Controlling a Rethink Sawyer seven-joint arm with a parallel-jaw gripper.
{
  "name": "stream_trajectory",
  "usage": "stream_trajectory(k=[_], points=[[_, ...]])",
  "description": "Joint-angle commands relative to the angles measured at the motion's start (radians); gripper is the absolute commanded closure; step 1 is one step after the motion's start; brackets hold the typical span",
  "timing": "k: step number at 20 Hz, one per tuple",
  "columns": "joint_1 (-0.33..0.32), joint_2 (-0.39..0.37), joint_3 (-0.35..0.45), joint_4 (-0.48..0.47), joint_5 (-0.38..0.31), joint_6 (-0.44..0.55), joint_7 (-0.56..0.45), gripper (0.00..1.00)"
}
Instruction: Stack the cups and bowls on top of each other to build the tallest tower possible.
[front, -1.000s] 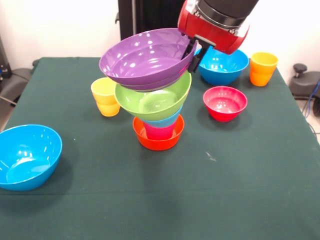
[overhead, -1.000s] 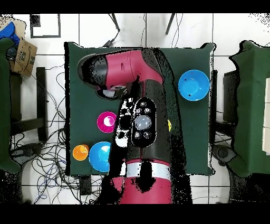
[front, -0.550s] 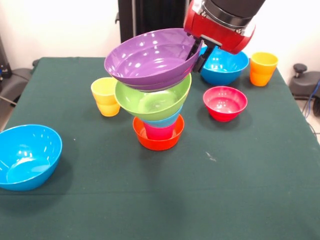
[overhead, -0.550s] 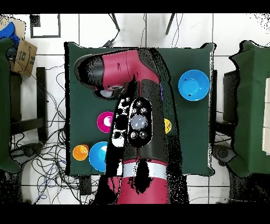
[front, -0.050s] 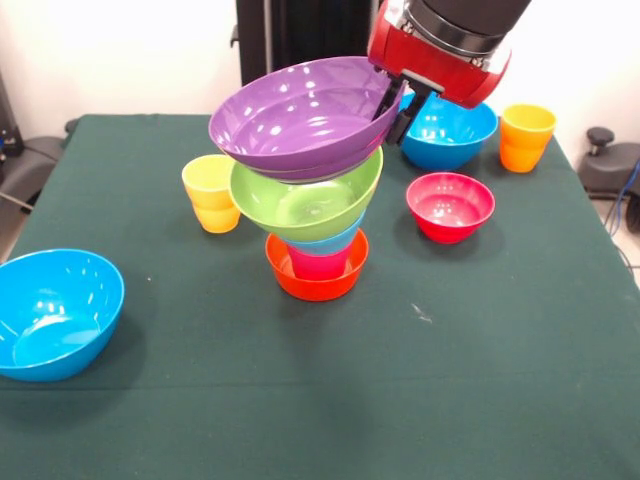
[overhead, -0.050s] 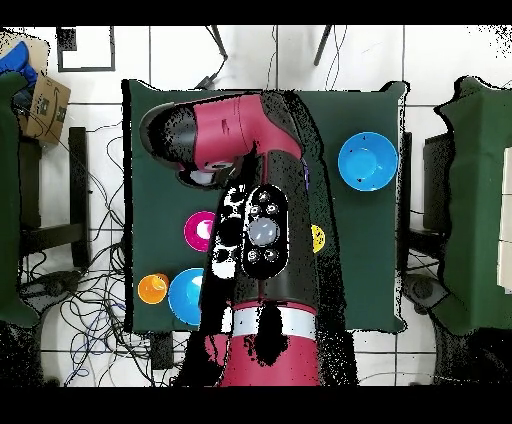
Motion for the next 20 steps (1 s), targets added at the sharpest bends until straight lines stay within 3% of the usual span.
stream_trajectory(k=[1,11,20], points=[[0.009,0.008,0.042,0.048,0.008,-0.027,0.030,1.00],[0.018,0.017,0.030,0.059,-0.016,-0.063,0.041,1.00],[0.021,-0.008,0.016,0.125,-0.025,-0.126,0.041,1.00]])
